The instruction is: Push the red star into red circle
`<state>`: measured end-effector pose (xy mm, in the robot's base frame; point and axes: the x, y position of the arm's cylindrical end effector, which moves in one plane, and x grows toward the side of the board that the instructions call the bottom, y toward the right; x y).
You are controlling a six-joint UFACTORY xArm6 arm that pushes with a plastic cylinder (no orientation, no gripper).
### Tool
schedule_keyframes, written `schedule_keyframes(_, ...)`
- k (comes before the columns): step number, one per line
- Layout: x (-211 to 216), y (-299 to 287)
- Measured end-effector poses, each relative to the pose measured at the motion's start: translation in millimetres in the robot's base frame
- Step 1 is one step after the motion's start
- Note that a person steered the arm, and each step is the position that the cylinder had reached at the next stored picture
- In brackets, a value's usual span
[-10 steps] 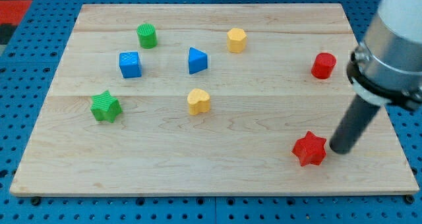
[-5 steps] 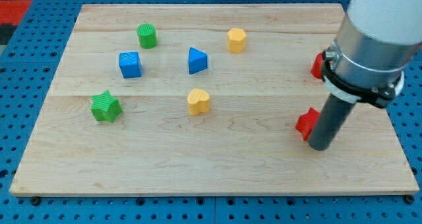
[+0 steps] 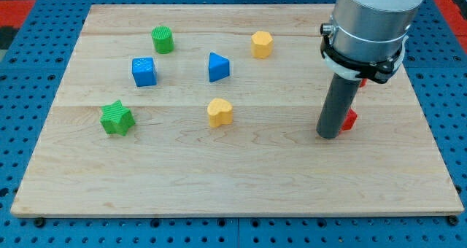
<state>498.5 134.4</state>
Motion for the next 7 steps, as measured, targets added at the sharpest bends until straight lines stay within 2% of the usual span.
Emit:
schedule_keyframes(2,-0.4,-3.0)
schedule_keyframes(3,19.3,-11.9)
schedule_keyframes(4,16.0,22.0)
schedule_keyframes(5,-18.1,11.8)
schedule_keyframes(6,-18.3,-10.3)
schedule_keyframes(7,-19.3,-7.8)
